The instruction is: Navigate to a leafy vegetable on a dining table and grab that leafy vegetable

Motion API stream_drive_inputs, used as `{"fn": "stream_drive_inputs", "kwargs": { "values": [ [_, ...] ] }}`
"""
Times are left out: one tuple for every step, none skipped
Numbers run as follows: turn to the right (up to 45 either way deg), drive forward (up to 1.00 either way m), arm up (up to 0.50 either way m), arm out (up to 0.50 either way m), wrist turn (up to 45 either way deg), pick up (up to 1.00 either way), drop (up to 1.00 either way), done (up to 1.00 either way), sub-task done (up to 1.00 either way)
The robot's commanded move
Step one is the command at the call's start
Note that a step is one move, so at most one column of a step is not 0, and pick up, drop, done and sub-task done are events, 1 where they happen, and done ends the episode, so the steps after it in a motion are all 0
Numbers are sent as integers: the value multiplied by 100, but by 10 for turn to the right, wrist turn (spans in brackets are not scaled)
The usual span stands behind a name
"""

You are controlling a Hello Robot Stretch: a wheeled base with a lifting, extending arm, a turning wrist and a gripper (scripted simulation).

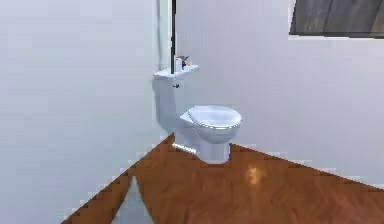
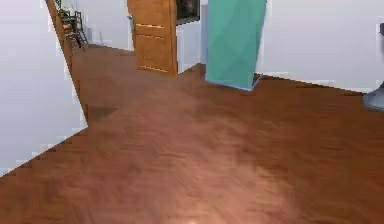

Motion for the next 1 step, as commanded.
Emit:
{"fn": "stream_drive_inputs", "kwargs": {
  "values": [
    [450, 0, 0, 0, 0, 0, 0, 0, 0]
  ]
}}
